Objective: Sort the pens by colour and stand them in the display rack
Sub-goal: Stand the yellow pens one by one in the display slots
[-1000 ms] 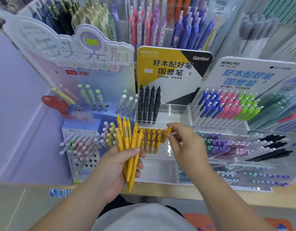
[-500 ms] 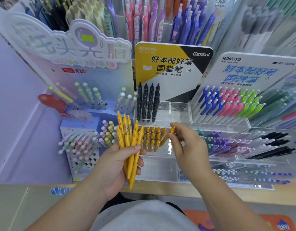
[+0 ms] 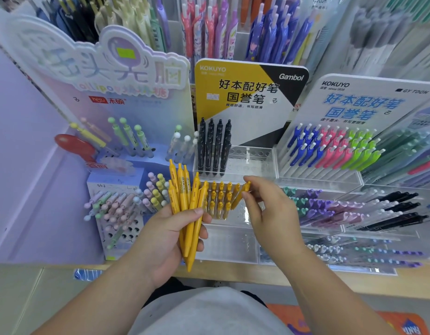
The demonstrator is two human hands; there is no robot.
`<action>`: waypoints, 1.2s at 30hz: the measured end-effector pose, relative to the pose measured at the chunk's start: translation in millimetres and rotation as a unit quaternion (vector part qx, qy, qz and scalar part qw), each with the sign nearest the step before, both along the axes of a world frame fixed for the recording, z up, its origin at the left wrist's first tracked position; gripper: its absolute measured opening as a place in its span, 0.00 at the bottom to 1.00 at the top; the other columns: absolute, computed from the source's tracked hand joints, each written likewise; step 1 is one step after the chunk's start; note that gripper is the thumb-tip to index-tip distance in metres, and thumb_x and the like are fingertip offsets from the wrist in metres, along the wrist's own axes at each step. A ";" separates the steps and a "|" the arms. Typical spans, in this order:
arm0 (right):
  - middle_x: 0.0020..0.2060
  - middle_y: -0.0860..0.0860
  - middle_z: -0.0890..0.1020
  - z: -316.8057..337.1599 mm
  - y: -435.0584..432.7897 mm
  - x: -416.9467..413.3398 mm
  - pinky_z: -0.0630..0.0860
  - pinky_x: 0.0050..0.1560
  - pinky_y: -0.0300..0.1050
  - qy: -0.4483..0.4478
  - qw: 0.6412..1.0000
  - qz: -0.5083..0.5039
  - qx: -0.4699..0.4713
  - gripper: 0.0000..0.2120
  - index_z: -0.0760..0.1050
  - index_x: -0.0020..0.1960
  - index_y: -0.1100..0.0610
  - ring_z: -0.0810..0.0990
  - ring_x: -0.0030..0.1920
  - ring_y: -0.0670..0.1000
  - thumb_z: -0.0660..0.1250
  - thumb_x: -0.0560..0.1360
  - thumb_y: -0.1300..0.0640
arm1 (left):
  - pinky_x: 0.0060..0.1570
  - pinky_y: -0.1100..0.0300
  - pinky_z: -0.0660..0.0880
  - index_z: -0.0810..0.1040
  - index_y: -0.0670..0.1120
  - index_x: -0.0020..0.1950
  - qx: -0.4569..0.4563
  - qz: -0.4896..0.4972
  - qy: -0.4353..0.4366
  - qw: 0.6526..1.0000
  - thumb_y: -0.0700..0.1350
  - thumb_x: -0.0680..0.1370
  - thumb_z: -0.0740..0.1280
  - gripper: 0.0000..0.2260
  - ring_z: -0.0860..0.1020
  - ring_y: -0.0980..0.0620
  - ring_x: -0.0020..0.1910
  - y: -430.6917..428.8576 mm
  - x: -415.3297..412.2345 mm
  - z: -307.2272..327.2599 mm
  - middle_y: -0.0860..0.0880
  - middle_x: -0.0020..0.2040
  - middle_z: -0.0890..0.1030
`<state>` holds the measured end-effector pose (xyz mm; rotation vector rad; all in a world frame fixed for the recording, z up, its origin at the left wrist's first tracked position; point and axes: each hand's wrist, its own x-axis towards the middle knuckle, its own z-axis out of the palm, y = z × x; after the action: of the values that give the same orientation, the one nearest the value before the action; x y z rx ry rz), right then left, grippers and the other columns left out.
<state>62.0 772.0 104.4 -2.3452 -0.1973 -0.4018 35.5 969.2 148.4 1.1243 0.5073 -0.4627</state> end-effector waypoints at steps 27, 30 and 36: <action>0.49 0.49 0.80 -30.8 4.1 1.5 0.76 0.44 0.39 0.000 0.999 0.029 -0.028 0.14 0.80 0.60 0.55 0.79 0.42 0.48 0.72 0.75 0.63 | 0.28 0.56 0.76 0.76 0.35 0.58 0.007 -0.023 -0.006 1.000 0.41 0.72 0.69 0.17 0.78 0.49 0.31 2.2 0.5 2.1 0.42 0.38 0.82; 0.48 0.49 0.81 -30.0 3.8 2.7 0.78 0.43 0.42 0.000 0.999 0.036 -0.027 0.14 0.80 0.59 0.55 0.79 0.41 0.48 0.72 0.75 0.63 | 0.28 0.55 0.75 0.77 0.37 0.57 0.005 -0.021 -0.010 1.000 0.41 0.70 0.69 0.17 0.78 0.49 0.31 1.4 -0.6 2.2 0.42 0.40 0.83; 0.41 0.42 0.78 -12.1 4.4 -3.9 0.78 0.41 0.45 0.078 0.996 0.017 0.034 0.16 0.73 0.62 0.48 0.77 0.39 0.45 0.70 0.76 0.57 | 0.27 0.57 0.74 0.77 0.39 0.55 -0.003 -0.038 -0.020 0.999 0.41 0.69 0.70 0.15 0.77 0.48 0.31 -1.0 -3.4 3.0 0.40 0.41 0.82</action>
<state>58.1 776.4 92.3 -2.2901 -0.1459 -0.2047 32.1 968.2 151.3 1.1481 0.4302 -0.5064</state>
